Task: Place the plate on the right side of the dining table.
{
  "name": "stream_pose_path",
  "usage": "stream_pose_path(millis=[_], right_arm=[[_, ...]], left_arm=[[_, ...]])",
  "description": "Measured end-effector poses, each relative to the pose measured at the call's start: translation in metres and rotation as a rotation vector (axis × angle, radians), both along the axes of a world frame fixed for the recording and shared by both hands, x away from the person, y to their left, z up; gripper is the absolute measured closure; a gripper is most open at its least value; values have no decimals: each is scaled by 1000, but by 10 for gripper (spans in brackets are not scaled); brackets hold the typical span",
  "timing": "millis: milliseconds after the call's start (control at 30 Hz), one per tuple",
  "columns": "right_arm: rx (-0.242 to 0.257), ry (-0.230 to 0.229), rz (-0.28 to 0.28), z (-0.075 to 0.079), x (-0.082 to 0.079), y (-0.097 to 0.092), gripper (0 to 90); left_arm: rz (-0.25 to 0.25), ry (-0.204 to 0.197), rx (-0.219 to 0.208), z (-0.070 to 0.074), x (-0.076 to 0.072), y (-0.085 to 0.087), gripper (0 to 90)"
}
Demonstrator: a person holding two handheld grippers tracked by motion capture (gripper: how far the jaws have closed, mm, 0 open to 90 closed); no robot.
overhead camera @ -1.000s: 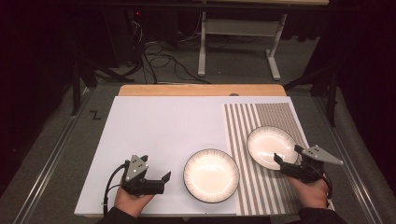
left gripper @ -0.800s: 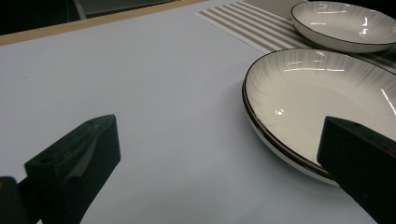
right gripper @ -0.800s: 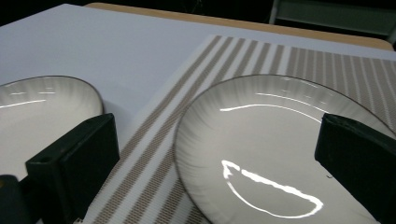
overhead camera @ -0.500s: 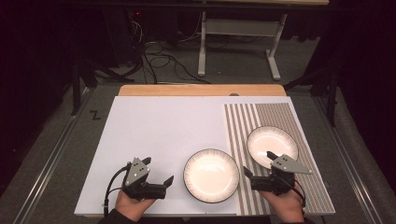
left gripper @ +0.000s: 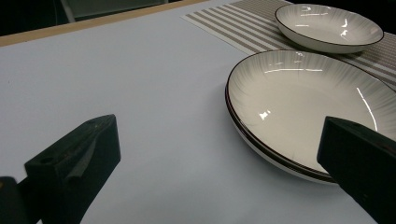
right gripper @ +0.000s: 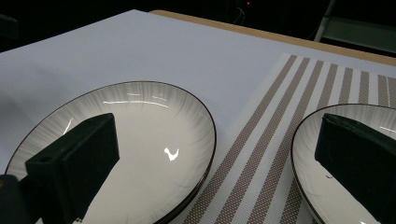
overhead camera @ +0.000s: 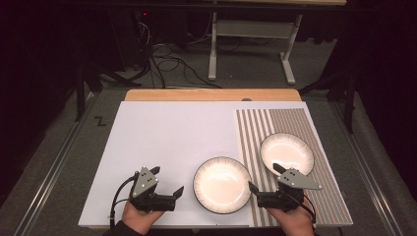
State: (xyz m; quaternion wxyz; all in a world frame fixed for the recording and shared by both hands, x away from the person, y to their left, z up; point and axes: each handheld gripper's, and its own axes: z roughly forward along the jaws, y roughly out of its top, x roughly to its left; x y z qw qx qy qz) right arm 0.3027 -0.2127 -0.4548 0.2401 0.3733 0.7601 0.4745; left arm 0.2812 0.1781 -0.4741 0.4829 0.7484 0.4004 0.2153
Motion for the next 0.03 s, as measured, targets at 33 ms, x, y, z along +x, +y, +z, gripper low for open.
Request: stream_pose_path(millis=[33], right_arm=[[5, 5, -2, 0, 0, -1, 4]], left_arm=[[-1, 1, -1, 1, 0, 0, 6]])
